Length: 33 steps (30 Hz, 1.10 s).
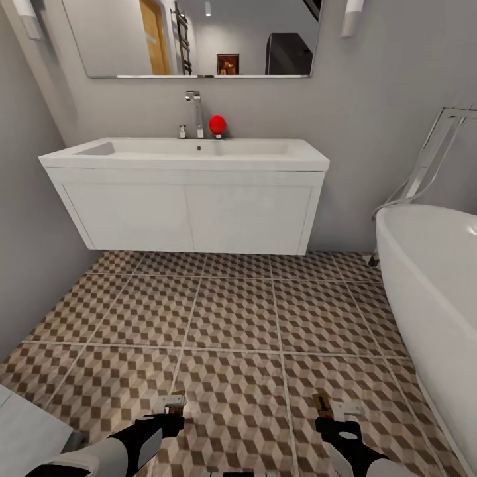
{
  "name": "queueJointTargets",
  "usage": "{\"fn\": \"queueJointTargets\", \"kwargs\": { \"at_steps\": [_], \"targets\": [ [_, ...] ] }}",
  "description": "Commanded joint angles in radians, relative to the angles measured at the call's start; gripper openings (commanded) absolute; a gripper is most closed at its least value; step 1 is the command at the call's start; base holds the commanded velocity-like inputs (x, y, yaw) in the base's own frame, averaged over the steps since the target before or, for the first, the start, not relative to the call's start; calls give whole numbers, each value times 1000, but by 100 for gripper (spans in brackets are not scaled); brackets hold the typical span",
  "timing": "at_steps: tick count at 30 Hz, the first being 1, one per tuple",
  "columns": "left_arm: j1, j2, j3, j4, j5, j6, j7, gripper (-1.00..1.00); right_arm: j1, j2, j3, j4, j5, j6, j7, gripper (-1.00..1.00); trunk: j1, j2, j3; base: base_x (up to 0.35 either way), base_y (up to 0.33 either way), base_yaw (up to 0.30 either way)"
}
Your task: Take the four mousetraps from the cabinet in the bathroom and place them on the bathroom floor. Make sure all four end up on the same floor surface, and ensure that at least two of them are either under or directly next to the same bathroom sink.
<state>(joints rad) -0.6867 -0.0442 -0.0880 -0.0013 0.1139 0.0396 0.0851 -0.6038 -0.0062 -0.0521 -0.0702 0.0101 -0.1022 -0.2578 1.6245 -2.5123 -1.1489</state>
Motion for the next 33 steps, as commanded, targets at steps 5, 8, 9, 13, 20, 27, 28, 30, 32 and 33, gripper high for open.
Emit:
{"fn": "queueJointTargets", "kwargs": {
  "at_steps": [5, 8, 9, 13, 20, 27, 28, 30, 32, 33],
  "targets": [
    [-1, 0, -9, 0, 10, 3, 3, -100, -1, -1, -7, 1, 1, -1, 3, -100, 0, 0, -1, 0, 0, 0],
    [-1, 0, -9, 0, 10, 3, 3, -100, -1, -1, -8, 1, 1, 0, 3, -100, 0, 0, -1, 0, 0, 0],
    [-1, 0, -9, 0, 10, 3, 3, -100, -1, -1, -9, 1, 0, 0, 3, -100, 0, 0, -1, 0, 0, 0],
    [-1, 0, -9, 0, 10, 2, 3, -100, -1, -2, -9, 1, -2, 2, 3, -100, 0, 0, -1, 0, 0, 0],
    [-1, 0, -9, 0, 10, 2, 3, -100, -1, -3, -9, 1, -2, 2, 3, -100, 0, 0, -2, 0, 0, 0],
    [-1, 0, -9, 0, 10, 2, 4, -100, -1, -3, -9, 1, -2, 2, 3, -100, 0, 0, -12, 0, 0, 0],
    [-1, 0, -9, 0, 10, 2, 4, -100, -1, -3, -9, 1, -2, 2, 3, -100, 0, 0, -13, 0, 0, 0],
    [-1, 0, -9, 0, 10, 2, 4, -100, -1, -3, -9, 1, -2, 1, 3, -100, 0, 0, -16, 0, 0, 0],
    [-1, 0, -9, 0, 10, 2, 4, -100, -1, -3, -9, 1, -2, 1, 3, -100, 0, 0, -20, 0, 0, 0],
    [-1, 0, -9, 0, 10, 2, 4, -100, -1, -3, -9, 1, -2, 1, 3, -100, 0, 0, -21, 0, 0, 0]
  ]
}}
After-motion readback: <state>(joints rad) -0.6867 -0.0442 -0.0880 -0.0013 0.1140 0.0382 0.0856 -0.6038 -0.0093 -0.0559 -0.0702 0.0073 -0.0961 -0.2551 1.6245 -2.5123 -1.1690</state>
